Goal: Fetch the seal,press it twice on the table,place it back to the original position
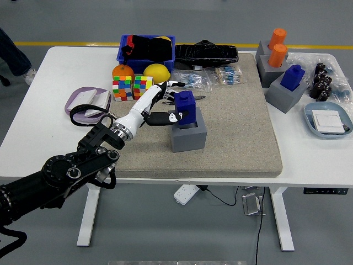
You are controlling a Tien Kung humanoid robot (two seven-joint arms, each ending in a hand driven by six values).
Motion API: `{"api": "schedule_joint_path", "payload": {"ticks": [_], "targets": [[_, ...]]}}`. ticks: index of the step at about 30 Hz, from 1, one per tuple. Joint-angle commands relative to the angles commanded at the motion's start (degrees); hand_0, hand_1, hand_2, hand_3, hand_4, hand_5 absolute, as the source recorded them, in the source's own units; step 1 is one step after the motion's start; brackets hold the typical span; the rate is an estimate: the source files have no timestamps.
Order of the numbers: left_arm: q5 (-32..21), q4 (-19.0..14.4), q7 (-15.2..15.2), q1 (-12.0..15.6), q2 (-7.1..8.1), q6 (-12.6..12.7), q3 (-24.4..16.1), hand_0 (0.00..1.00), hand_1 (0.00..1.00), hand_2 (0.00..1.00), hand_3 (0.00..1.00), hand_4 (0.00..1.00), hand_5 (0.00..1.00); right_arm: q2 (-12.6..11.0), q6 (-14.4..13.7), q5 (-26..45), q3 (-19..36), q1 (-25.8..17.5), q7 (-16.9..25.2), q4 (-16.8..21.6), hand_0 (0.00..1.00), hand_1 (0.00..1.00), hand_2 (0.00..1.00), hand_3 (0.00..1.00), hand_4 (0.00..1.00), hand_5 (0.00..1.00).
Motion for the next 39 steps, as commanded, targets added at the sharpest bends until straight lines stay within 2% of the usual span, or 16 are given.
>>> {"api": "schedule_joint_path", "payload": {"ticks": [12, 21, 39], "targets": [[-0.84, 1.78, -0.77, -0.34, -1.40, 0.54, 2.12, 0.802, 0.462, 0.395, 0.789, 0.641, 0.002, 0.01, 0.06, 0.42, -0.55, 0.02, 0.04, 0.00, 0.798, 0.732, 0.745, 0.692, 0.841, 0.512], [-2.24, 3.07, -1.54, -1.59, -2.14, 1.12, 3.84, 0.803, 0.461, 0.392, 0.786, 0.638, 0.002, -0.07, 0.07, 0.45, -0.65, 0.11, 0.07, 0.00, 0.796, 0.732, 0.743, 0.692, 0.841, 0.513], [-2.05, 4.32, -1.85, -1.73, -2.44, 1.38, 5.35, 0.804, 0.459, 0.389, 0.785, 0.634, 0.002, -0.07, 0.11, 0.64, -0.82, 0.12, 0.15, 0.00, 0.797, 0.730, 0.741, 0.691, 0.841, 0.512]]}}
